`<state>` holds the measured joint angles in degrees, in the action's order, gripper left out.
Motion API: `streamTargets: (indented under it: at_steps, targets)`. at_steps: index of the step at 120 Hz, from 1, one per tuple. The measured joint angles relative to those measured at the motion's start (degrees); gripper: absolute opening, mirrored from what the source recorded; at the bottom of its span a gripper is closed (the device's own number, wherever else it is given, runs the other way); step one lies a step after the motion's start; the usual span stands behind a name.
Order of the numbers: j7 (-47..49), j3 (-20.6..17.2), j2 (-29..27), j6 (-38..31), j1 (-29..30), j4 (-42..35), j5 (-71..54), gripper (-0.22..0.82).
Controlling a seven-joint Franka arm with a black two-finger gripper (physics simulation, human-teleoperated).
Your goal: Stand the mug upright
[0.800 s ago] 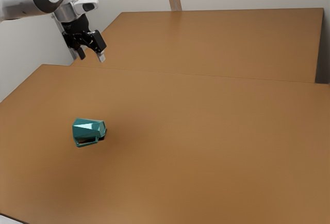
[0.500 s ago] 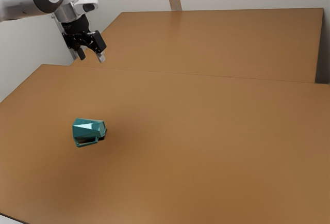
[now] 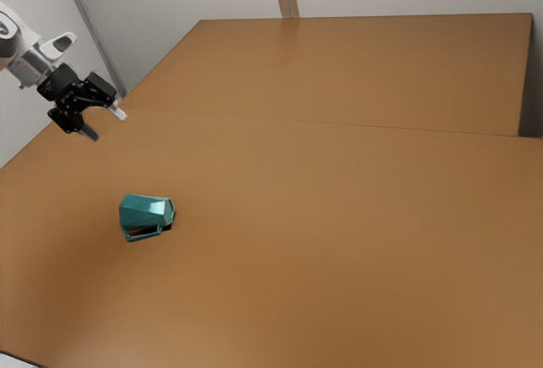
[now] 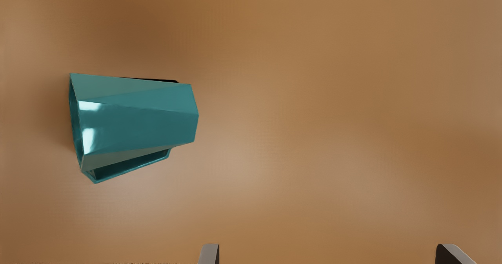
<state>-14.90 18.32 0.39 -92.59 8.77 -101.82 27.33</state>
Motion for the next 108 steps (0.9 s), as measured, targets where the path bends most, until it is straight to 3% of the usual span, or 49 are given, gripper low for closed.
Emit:
streamTargets:
  at_steps: [41, 48, 65, 108]
  targets:
    - [-3.09, 2.87, 2.31, -5.49, 15.19, -7.25, 8.13, 0.61]
    - [-3.91, 2.91, 3.55, -6.69, 13.78, -7.51, 9.3, 0.61]
    - [-5.65, 2.83, 6.18, -8.59, 3.71, -7.62, 10.65, 0.6]
    - [-13.34, 2.86, 11.93, -10.8, 7.92, -10.83, 21.64, 0.6]
